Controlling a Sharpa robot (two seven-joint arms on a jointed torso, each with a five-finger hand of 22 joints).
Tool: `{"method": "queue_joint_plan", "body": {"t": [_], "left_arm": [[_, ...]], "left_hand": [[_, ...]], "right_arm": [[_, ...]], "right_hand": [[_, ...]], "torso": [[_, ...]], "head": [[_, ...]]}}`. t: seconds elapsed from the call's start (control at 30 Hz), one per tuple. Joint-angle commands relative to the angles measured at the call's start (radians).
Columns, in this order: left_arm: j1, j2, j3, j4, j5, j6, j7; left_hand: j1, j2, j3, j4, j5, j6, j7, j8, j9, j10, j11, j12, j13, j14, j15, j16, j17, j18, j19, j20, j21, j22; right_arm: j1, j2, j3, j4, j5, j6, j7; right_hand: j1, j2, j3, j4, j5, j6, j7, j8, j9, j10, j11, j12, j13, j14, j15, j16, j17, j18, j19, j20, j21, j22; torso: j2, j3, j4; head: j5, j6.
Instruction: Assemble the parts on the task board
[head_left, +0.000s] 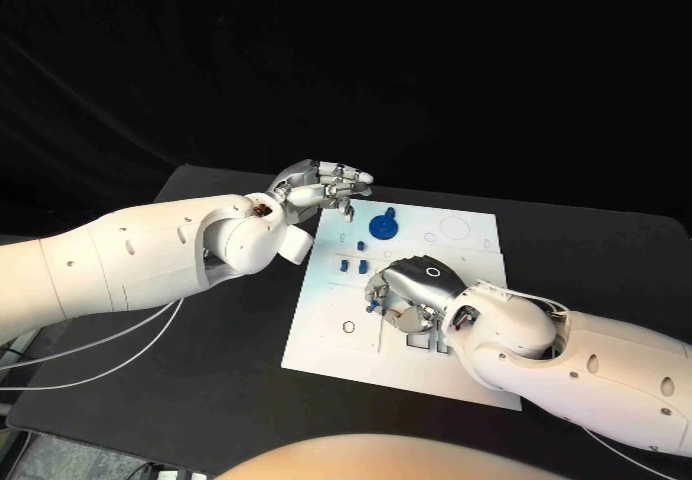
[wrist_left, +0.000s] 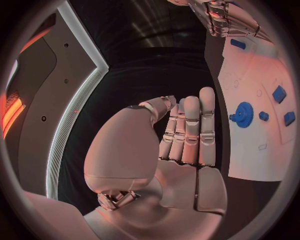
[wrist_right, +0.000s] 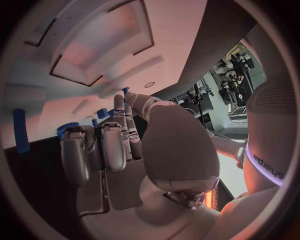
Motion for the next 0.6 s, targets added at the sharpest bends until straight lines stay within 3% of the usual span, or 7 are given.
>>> {"method": "queue_joint_plan", "body": {"t": [0.03,0.37,0.6], "left_arm": [[0.001,0.002,0.001,0.002,-0.002,0.014,0.006],[0.001,0.003,0.001,0.002,-0.002,0.018,0.002],[0.001,0.002,0.001,0.003,-0.002,0.018,-0.001]], "left_hand": [[-0.005,0.004,-0.003,-0.004,0.006,-0.003,-0.002,0.003,0.001,-0.008,-0.002,0.006,0.001,-0.007,0.002,0.004,-0.001,0.006,-0.002,0.006,-0.005,-0.001],[-0.005,0.004,-0.003,-0.004,0.006,-0.003,-0.002,0.003,0.001,-0.008,-0.002,0.006,0.001,-0.007,0.002,0.004,-0.001,0.006,-0.002,0.006,-0.005,-0.001],[-0.007,0.005,-0.003,-0.003,0.005,-0.003,-0.002,0.004,0.001,-0.009,-0.002,0.007,0.002,-0.007,0.002,0.004,-0.001,0.006,-0.002,0.006,-0.006,-0.002]], "right_arm": [[-0.002,0.004,0.000,-0.001,-0.019,0.015,0.002],[-0.006,0.015,-0.001,-0.014,-0.027,0.028,-0.008],[-0.010,0.024,-0.003,-0.021,-0.032,0.038,-0.012]], "right_hand": [[-0.010,0.000,-0.003,-0.006,0.006,0.004,0.004,0.003,0.001,0.008,0.000,-0.004,-0.002,0.048,-0.009,0.000,-0.001,-0.005,0.071,-0.005,-0.002,0.226],[-0.011,0.002,-0.002,-0.008,0.007,0.004,0.004,0.003,0.001,0.009,0.000,-0.005,-0.002,0.048,-0.009,0.001,0.001,-0.005,0.071,-0.005,-0.002,0.226],[-0.011,0.002,-0.002,-0.008,0.007,0.004,0.004,0.003,0.001,0.009,0.000,-0.005,-0.002,0.048,-0.009,0.001,0.001,-0.005,0.071,-0.005,-0.002,0.226]], "torso": [[0.000,0.0002,-0.0002],[0.001,0.0000,-0.0019],[0.001,-0.0007,0.0007]], "head": [[-0.002,-0.001],[-0.002,-0.002],[-0.004,-0.006]]}}
